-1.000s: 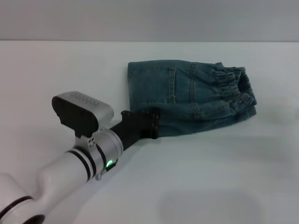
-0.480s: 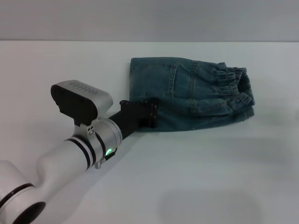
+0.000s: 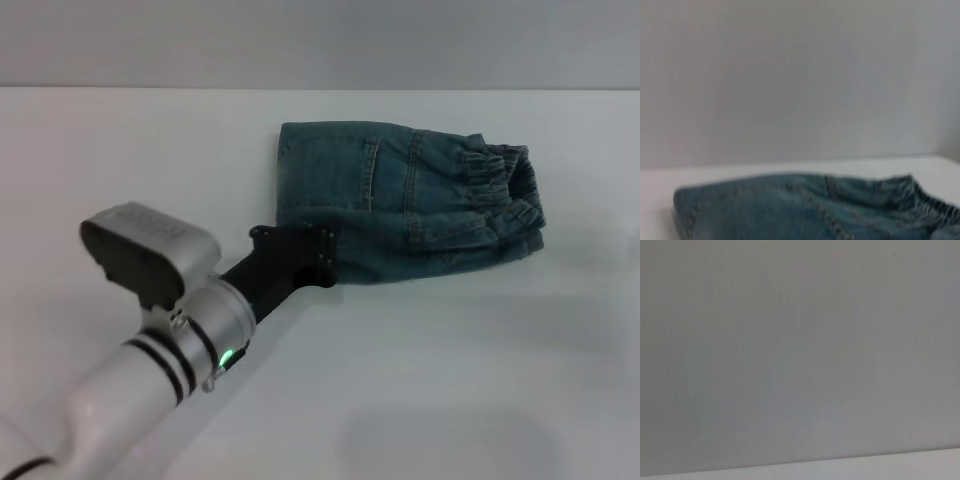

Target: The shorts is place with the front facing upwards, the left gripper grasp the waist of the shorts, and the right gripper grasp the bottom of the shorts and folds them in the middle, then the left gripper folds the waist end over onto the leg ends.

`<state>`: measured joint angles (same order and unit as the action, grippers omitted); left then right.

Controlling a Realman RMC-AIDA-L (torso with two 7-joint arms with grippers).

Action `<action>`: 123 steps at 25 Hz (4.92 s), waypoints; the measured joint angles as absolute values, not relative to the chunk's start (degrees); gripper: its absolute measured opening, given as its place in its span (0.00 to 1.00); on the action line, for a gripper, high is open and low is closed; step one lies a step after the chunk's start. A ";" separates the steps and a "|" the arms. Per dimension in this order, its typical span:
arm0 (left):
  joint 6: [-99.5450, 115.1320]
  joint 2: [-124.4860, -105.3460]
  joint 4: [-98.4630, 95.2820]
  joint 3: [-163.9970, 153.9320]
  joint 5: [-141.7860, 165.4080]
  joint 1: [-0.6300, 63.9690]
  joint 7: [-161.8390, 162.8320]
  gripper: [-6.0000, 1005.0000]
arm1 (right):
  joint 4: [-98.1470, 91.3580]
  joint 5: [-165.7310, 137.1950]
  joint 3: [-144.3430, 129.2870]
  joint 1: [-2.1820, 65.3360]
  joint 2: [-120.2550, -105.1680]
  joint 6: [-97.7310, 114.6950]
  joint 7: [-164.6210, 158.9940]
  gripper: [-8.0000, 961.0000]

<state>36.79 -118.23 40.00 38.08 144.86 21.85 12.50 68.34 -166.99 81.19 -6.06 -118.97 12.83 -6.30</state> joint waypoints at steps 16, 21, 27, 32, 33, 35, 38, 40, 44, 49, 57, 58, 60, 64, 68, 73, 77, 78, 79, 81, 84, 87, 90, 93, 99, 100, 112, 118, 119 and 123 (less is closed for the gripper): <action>44.45 -117.86 44.46 46.56 145.04 16.57 3.95 0.03 | 68.01 -167.09 80.09 -5.44 -118.82 13.39 -5.85 0.01; 44.81 -117.79 45.84 46.27 145.07 16.15 3.85 0.03 | 67.96 -167.09 79.95 -5.42 -118.84 13.47 -5.83 0.01; 47.90 -118.03 45.52 46.64 145.13 15.20 3.83 0.03 | 67.92 -167.08 80.25 -5.38 -118.91 13.48 -5.84 0.01; 52.48 -117.62 44.18 47.36 145.13 14.99 3.79 0.03 | 67.74 -167.09 79.74 -5.66 -118.90 16.47 -5.69 0.01; 52.07 -117.50 44.12 48.21 145.11 15.02 3.76 0.03 | 67.47 -167.09 79.47 -5.85 -118.91 17.87 -5.37 0.01; 51.38 -117.51 43.92 49.21 145.11 15.02 3.49 0.03 | 66.64 -167.09 78.34 -6.26 -118.94 21.69 -4.05 0.01; 50.77 -117.55 43.52 50.27 145.11 14.49 1.68 0.10 | 65.01 -167.11 75.74 -6.58 -118.91 28.44 -0.47 0.01; 50.91 -117.62 43.38 50.43 145.12 13.91 -0.17 0.16 | 61.98 -167.12 73.00 -6.63 -118.99 37.06 2.92 0.01; 50.85 -117.79 43.43 51.43 145.10 12.95 -2.04 0.29 | 59.06 -166.89 71.51 -6.56 -119.06 45.23 3.56 0.02; 50.93 -117.80 43.58 52.11 144.96 12.46 -1.93 0.43 | 57.83 -163.80 71.30 -6.65 -119.05 47.34 3.21 0.08; 51.75 -117.77 43.46 54.27 144.66 10.74 -1.89 0.69 | 53.97 -157.49 69.93 -7.38 -119.12 53.85 3.14 0.38; 51.77 -117.77 43.48 54.43 144.68 10.49 -1.88 0.72 | 53.81 -157.24 69.88 -7.52 -119.12 54.30 3.14 0.42; 52.06 -117.77 43.69 54.56 144.80 10.08 -1.85 0.77 | 53.67 -157.15 69.83 -7.86 -119.12 54.94 3.13 0.48; 52.19 -117.77 43.63 54.58 144.86 9.95 -1.84 0.80 | 52.99 -157.10 69.47 -8.12 -119.10 56.31 3.11 0.53; 52.20 -117.77 43.54 54.63 144.82 9.87 -1.82 0.80 | 52.66 -156.29 69.25 -8.14 -119.12 56.57 3.10 0.57; 52.21 -117.77 43.52 55.17 144.75 9.65 -1.74 0.80 | 52.49 -155.82 69.12 -8.22 -119.15 56.62 3.08 0.59; 52.27 -117.77 43.57 55.21 144.96 9.59 -1.72 0.80 | 52.46 -155.78 69.09 -8.24 -119.17 56.66 3.07 0.59; 52.37 -117.78 43.57 55.22 145.01 9.58 -1.71 0.80 | 52.46 -155.77 69.08 -8.24 -119.18 56.67 3.07 0.59; 52.54 -117.79 43.57 55.21 145.03 9.58 -1.71 0.80 | 52.46 -155.76 69.08 -8.23 -119.18 56.67 3.07 0.59; 52.92 -117.83 43.46 55.21 145.04 9.58 -1.70 0.80 | 52.46 -155.75 69.08 -8.21 -119.18 56.69 3.07 0.59; 53.10 -117.86 43.38 55.21 145.02 9.58 -1.69 0.80 | 52.46 -155.74 69.08 -8.19 -119.18 56.69 3.07 0.59; 53.11 -117.86 43.36 55.20 145.01 9.58 -1.67 0.80 | 52.46 -155.73 69.08 -8.18 -119.18 56.69 3.07 0.59; 53.11 -117.86 43.34 55.20 145.06 9.63 -1.67 0.80 | 52.46 -155.74 69.08 -8.17 -119.18 56.69 3.07 0.59; 53.11 -117.86 43.32 55.20 145.06 9.65 -1.67 0.80 | 52.46 -155.74 69.08 -8.17 -119.18 56.69 3.07 0.59; 53.10 -117.86 43.33 55.20 144.77 9.57 -1.66 0.80 | 52.48 -155.74 69.08 -8.17 -119.18 56.69 3.07 0.59; 53.10 -117.86 43.36 55.19 144.75 9.55 -1.66 0.80 | 52.51 -155.74 69.08 -8.17 -119.18 56.69 3.07 0.59; 54.22 -117.86 43.28 55.26 144.77 9.14 -1.66 0.80 | 52.65 -155.74 69.01 -8.22 -119.18 57.34 3.07 0.59; 54.23 -117.86 43.07 55.16 144.92 9.49 -1.69 0.80 | 51.97 -154.68 68.84 -8.26 -119.18 57.82 3.07 0.59; 54.24 -117.85 42.97 55.11 144.94 9.68 -1.69 0.80 | 51.62 -154.14 68.68 -8.24 -119.17 58.36 3.07 0.59; 54.26 -117.86 42.58 54.82 145.01 10.25 -1.68 0.80 | 49.36 -152.72 67.98 -7.90 -119.09 61.96 3.07 0.59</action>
<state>54.26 -117.86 42.58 54.82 145.01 10.25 -1.68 49.36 -152.72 67.98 -7.90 -119.09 61.96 3.07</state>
